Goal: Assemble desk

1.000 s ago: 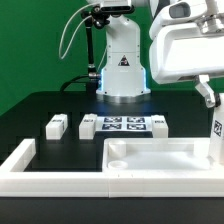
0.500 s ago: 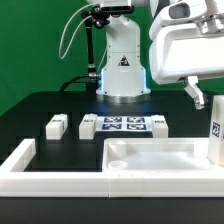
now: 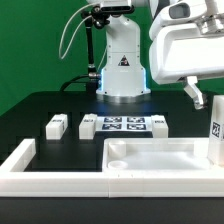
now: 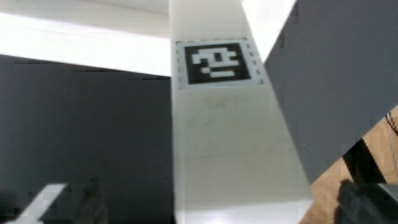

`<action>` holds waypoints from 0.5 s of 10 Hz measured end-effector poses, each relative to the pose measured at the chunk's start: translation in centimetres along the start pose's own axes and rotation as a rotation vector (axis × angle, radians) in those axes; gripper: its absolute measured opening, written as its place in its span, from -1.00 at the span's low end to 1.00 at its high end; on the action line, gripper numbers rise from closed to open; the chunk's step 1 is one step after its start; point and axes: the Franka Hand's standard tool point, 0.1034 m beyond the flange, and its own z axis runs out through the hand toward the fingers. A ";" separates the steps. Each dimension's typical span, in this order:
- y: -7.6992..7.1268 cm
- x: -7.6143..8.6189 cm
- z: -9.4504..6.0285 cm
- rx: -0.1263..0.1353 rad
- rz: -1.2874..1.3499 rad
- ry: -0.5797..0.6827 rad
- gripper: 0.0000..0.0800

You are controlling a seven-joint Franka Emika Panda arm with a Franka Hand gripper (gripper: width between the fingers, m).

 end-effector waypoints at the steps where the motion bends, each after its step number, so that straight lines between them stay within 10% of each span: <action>1: 0.0 -0.1 0.0 0.001 0.017 -0.009 0.62; 5: -0.7 -0.6 0.9 0.019 0.084 -0.113 0.62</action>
Offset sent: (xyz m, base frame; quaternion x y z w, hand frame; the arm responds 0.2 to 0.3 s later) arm 0.0061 0.0009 -0.0069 0.0042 -0.0202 0.0603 0.9980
